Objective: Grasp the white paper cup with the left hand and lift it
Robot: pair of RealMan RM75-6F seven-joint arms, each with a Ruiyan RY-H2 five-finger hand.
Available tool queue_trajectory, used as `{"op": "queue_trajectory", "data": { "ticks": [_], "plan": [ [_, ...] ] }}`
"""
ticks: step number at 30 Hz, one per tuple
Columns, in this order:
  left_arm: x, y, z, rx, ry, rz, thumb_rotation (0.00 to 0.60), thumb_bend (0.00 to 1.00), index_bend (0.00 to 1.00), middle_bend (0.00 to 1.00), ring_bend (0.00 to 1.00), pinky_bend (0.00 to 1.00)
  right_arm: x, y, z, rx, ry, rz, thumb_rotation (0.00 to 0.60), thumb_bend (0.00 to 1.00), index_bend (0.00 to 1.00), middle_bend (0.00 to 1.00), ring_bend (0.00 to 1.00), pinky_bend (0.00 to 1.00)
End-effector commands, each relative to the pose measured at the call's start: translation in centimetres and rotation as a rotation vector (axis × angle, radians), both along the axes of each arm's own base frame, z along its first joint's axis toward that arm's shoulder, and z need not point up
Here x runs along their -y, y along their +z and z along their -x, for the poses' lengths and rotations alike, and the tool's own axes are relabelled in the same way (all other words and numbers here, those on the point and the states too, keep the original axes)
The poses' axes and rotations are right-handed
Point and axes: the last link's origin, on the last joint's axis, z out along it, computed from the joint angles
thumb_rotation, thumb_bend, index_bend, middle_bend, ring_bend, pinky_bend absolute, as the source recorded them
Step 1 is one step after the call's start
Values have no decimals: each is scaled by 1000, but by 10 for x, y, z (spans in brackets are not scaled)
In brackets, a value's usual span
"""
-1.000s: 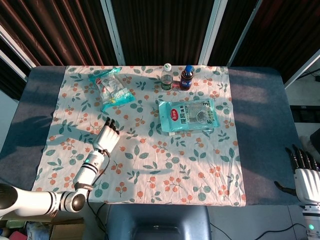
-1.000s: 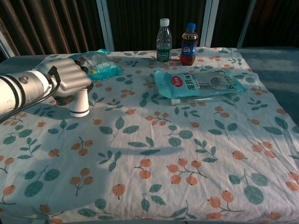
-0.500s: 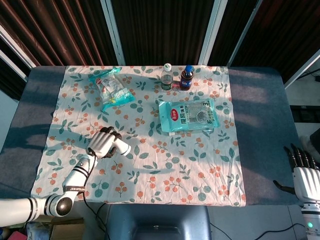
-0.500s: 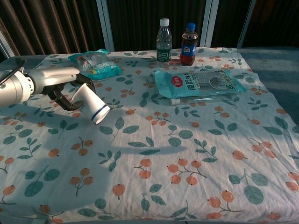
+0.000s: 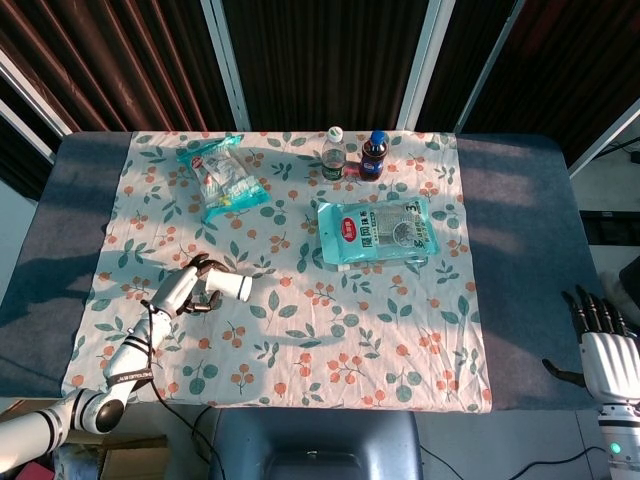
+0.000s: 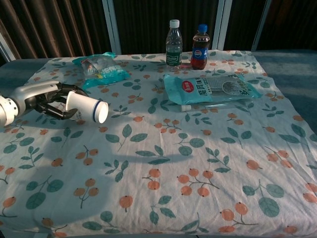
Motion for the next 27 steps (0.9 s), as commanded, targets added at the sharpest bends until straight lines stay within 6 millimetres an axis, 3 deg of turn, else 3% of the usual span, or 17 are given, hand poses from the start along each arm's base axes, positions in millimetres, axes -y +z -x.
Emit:
{"op": "queue_trajectory", "data": {
  "ticks": [1, 4, 12, 15, 19, 23, 27],
  "plan": [
    [4, -8, 10, -47, -24, 9, 600, 493, 165, 73, 0, 108, 0, 0, 0, 1, 0, -1, 600, 155, 0, 0, 0, 0],
    [3, -7, 11, -74, -48, 1, 600, 491, 90, 2, 0, 86, 1, 0, -1, 0, 2, 2, 600, 155, 0, 0, 0, 0],
    [2, 5, 4, -190, -166, -43, 600, 489, 50, 0, 0, 48, 1, 1, 1, -1, -1, 6, 600, 156, 0, 0, 0, 0],
    [3, 23, -9, -366, -298, -64, 600, 467, 39, 0, 0, 16, 2, 1, 3, -5, -7, 5, 600, 155, 0, 0, 0, 0],
    [14, 46, -40, -641, -436, -55, 600, 398, 8, 0, 0, 0, 5, -1, 1, -1, -11, 6, 600, 156, 0, 0, 0, 0],
    [30, 42, -70, -734, -448, -43, 600, 379, 0, 0, 0, 0, 5, -3, 1, 1, -14, 2, 600, 156, 0, 0, 0, 0],
    [28, 23, -81, -867, -426, 0, 600, 350, 0, 0, 0, 0, 5, -5, 2, 1, -13, -3, 600, 155, 0, 0, 0, 0]
  ]
}}
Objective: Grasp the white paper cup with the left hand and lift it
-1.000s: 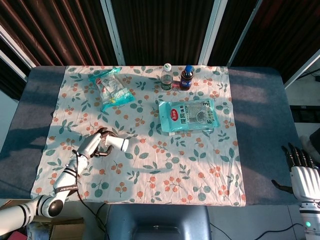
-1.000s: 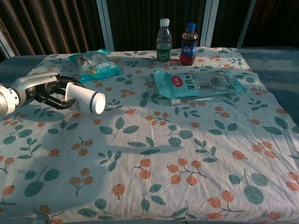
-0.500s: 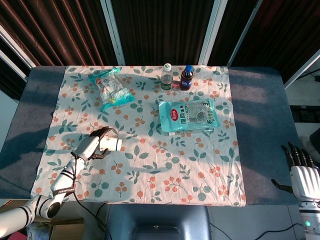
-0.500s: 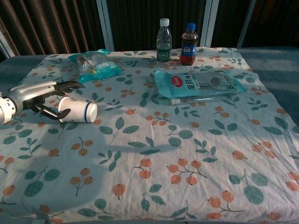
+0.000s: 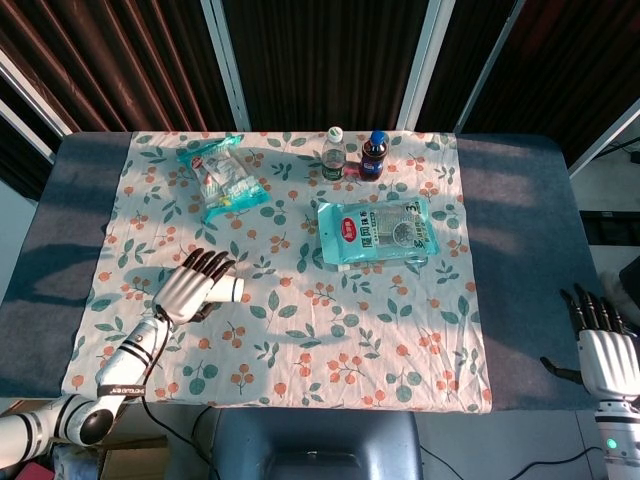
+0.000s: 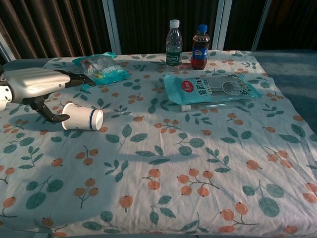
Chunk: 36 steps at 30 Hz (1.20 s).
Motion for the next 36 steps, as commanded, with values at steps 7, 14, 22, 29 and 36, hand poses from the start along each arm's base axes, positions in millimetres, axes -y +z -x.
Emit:
{"op": "queue_trajectory", "data": {
  "ticks": [7, 14, 22, 29, 36],
  "plan": [
    [0, -42, -51, -315, -1, -4, 600, 304, 0, 0, 0, 0, 1, 1, 3, 5, -4, 7, 600, 155, 0, 0, 0, 0],
    [-7, -62, -54, -356, -8, 6, 600, 304, 0, 0, 0, 0, 1, 1, 7, 9, -22, 4, 600, 155, 0, 0, 0, 0],
    [-18, -64, -54, -385, -27, -30, 600, 375, 92, 0, 0, 0, 1, 1, 8, 9, -27, 3, 600, 155, 0, 0, 0, 0],
    [-22, -66, -45, -403, 17, -8, 600, 375, 102, 0, 0, 0, 2, 0, 7, 8, -23, -2, 600, 155, 0, 0, 0, 0],
    [-27, -70, -41, -396, 9, -23, 600, 402, 230, 59, 0, 0, 3, 0, 6, 4, -24, -11, 600, 155, 0, 0, 0, 0]
  ]
}}
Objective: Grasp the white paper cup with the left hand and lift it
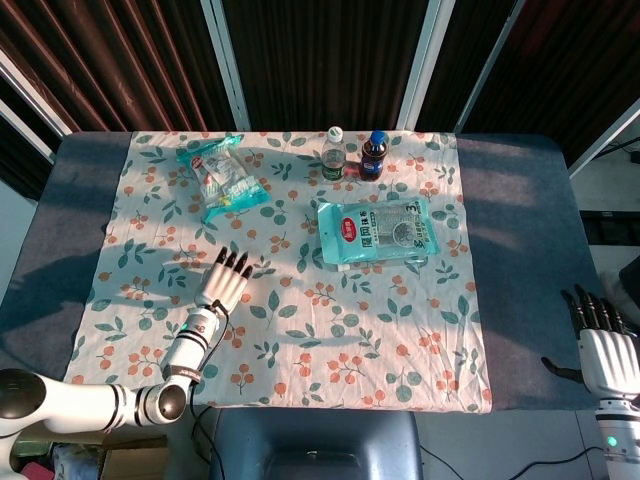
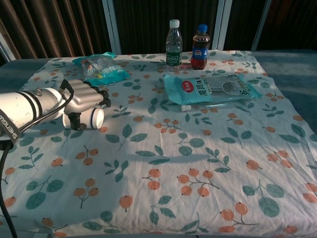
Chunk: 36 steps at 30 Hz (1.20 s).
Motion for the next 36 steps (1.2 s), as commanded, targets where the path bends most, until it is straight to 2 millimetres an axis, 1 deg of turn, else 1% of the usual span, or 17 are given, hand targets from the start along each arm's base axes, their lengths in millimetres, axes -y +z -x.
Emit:
{"op": "queue_trajectory", "data": {
  "ticks": [1, 3, 7, 10, 13, 14, 17, 20, 21, 23, 24, 27, 29, 32, 34, 36],
  "plan": [
    [-1, -3, 2, -10, -9, -8, 600, 413, 277, 87, 0, 2, 1, 0, 0, 0, 0, -4, 600, 155, 0, 0, 0, 0],
    [0, -4, 4, -15, -12, -8, 600, 431, 333, 125, 0, 15, 1, 0, -1, 0, 0, -5, 600, 155, 0, 0, 0, 0],
    [-1, -5, 6, -13, -26, -27, 600, 465, 398, 205, 6, 46, 2, -1, -1, 0, 1, -10, 600, 155, 0, 0, 0, 0],
    [-1, 0, 5, 16, -27, -38, 600, 469, 420, 229, 21, 62, 2, -1, -1, -1, 1, -12, 600, 155, 0, 0, 0, 0],
    [0, 10, -1, 107, -19, -47, 600, 469, 429, 240, 40, 83, 3, -1, 0, 0, -3, -10, 600, 155, 0, 0, 0, 0],
    [1, 14, -3, 155, -9, -52, 600, 469, 430, 243, 44, 88, 3, 0, 0, 1, -3, -9, 600, 155, 0, 0, 0, 0],
    [2, 32, -5, 389, 51, -69, 600, 467, 438, 257, 57, 108, 3, 0, 1, 3, -6, -8, 600, 156, 0, 0, 0, 0],
    [4, 49, 0, 725, 164, -61, 600, 465, 441, 264, 64, 114, 3, -1, 1, 3, -6, -14, 600, 156, 0, 0, 0, 0],
    [5, 54, 4, 877, 229, -52, 600, 465, 441, 264, 63, 114, 3, -2, 1, 5, -7, -17, 600, 156, 0, 0, 0, 0],
    [5, 60, 16, 1060, 284, -53, 600, 464, 441, 265, 55, 112, 3, -4, 0, 9, -7, -26, 600, 155, 0, 0, 0, 0],
    [6, 60, 26, 1122, 277, -60, 600, 462, 442, 266, 49, 111, 3, -6, -1, 12, -5, -29, 600, 155, 0, 0, 0, 0],
    [12, 53, 47, 1263, 286, -63, 600, 450, 443, 264, 12, 111, 2, -9, -3, 0, 3, -36, 600, 155, 0, 0, 0, 0],
    [14, 46, 63, 1344, 298, -85, 600, 441, 441, 260, 1, 114, 2, -12, -5, -1, 8, -50, 600, 155, 0, 0, 0, 0],
    [13, 34, 81, 1417, 310, -132, 600, 438, 439, 255, 0, 119, 2, -14, -8, -8, 15, -61, 600, 154, 0, 0, 0, 0],
    [12, 29, 89, 1436, 314, -156, 600, 438, 437, 252, 0, 120, 2, -15, -9, -10, 16, -66, 600, 155, 0, 0, 0, 0],
    [11, 27, 91, 1440, 314, -166, 600, 438, 437, 251, 0, 120, 2, -15, -10, -11, 15, -67, 600, 155, 0, 0, 0, 0]
  ]
}}
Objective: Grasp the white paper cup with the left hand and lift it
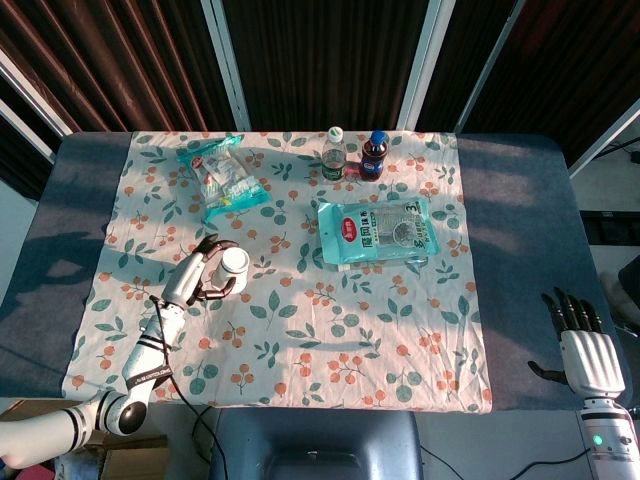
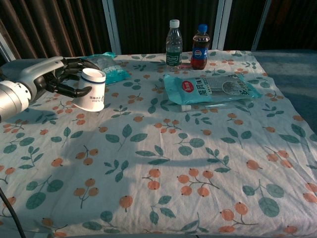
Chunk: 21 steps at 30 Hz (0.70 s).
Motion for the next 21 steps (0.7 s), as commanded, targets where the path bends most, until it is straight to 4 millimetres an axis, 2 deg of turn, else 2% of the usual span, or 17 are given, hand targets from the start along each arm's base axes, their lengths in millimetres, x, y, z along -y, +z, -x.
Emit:
{"op": "queue_trajectory", "data": {
  "ticks": [1, 3, 4, 7, 15, 17, 19, 21],
  "plan": [
    [9, -12, 32, 79, 25, -59, 600, 438, 437, 251, 1, 121, 0, 0, 0, -1, 0, -2, 600, 155, 0, 0, 0, 0],
    [8, -15, 38, 78, 39, -79, 600, 438, 434, 248, 4, 122, 0, -1, -1, -3, 0, -5, 600, 155, 0, 0, 0, 0],
    [8, -19, 47, 59, 60, -114, 600, 438, 429, 243, 6, 124, 1, -2, -1, -5, -2, -10, 600, 155, 0, 0, 0, 0],
    [9, -28, 55, 33, 54, -143, 600, 438, 411, 226, 7, 125, 1, -2, -1, -5, -5, -11, 600, 156, 0, 0, 0, 0],
    [11, -42, 62, -3, 35, -125, 600, 433, 352, 204, 1, 122, -1, -1, 1, -5, -12, -9, 600, 155, 0, 0, 0, 0],
    [11, -43, 62, -8, 26, -112, 600, 425, 277, 154, 0, 114, -1, 1, 1, -4, -11, -6, 600, 155, 0, 0, 0, 0],
    [11, -45, 62, -5, 17, -88, 600, 407, 141, 55, 0, 91, -1, 2, 1, -2, -9, -1, 600, 155, 0, 0, 0, 0],
    [11, -44, 63, -5, 13, -76, 600, 398, 47, 5, 0, 68, -1, 3, 1, -2, -8, 2, 600, 155, 0, 0, 0, 0]
  ]
}}
